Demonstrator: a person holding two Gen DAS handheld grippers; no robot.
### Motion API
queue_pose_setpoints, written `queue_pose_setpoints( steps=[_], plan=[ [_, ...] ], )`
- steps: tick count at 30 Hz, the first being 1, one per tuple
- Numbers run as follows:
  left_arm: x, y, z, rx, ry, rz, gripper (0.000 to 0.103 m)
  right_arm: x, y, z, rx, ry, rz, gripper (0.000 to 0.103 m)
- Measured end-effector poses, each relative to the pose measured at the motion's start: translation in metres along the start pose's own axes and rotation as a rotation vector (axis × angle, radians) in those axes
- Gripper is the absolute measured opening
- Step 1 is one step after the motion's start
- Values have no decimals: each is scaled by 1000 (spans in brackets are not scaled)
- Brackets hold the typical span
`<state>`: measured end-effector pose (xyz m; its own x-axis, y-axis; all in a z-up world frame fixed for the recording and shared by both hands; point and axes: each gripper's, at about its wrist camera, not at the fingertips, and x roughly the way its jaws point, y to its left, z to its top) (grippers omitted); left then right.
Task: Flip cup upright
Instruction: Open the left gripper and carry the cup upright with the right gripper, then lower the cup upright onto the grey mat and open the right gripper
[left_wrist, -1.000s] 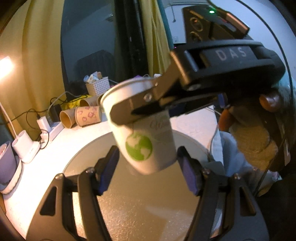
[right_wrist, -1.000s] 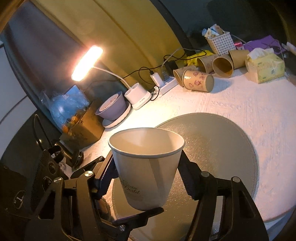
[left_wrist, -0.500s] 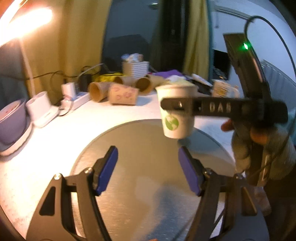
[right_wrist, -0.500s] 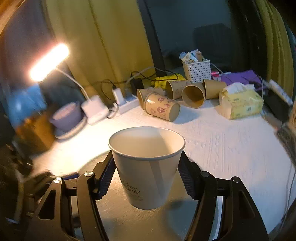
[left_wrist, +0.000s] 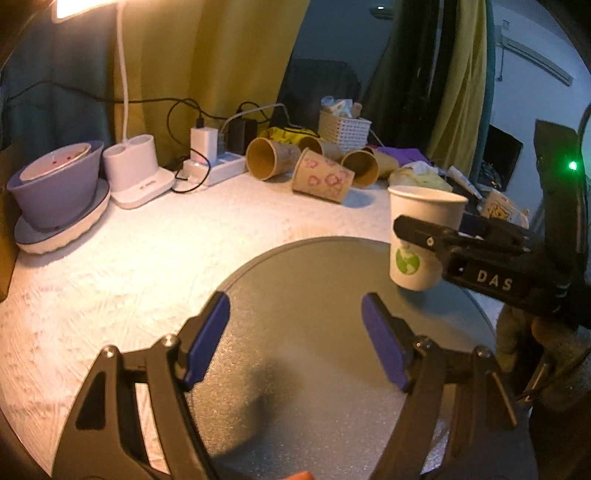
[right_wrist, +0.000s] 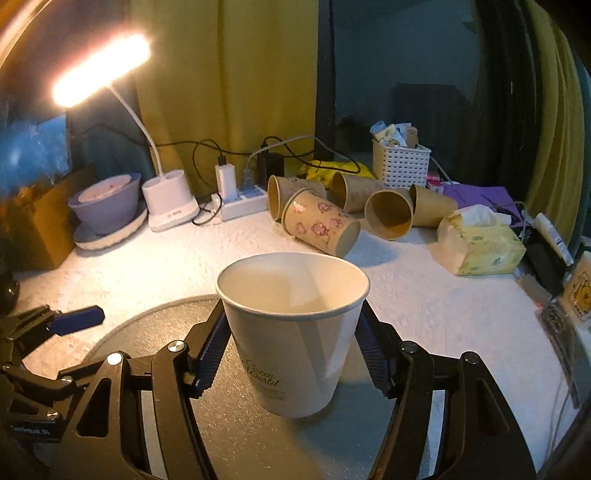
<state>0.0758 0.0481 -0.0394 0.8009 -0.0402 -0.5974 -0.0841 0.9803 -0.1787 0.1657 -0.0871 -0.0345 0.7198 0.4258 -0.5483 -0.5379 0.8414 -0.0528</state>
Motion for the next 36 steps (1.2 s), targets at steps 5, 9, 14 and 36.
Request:
queue_pose_setpoints(
  steps=[5, 9, 14, 36],
  plan=[
    [-1, 0, 1, -3, -1, 9, 75, 0, 6, -4, -7, 37, -6, 68],
    [-1, -1, 1, 3, -6, 17, 75, 0, 8, -9, -2, 68, -46, 68],
    [-2, -3, 1, 13, -14, 25, 75, -5, 7, -14, 15, 81, -67, 69],
    [-18, -32, -5, 139, -103, 36, 76, -53, -3, -41, 84, 62, -99, 77]
  ],
)
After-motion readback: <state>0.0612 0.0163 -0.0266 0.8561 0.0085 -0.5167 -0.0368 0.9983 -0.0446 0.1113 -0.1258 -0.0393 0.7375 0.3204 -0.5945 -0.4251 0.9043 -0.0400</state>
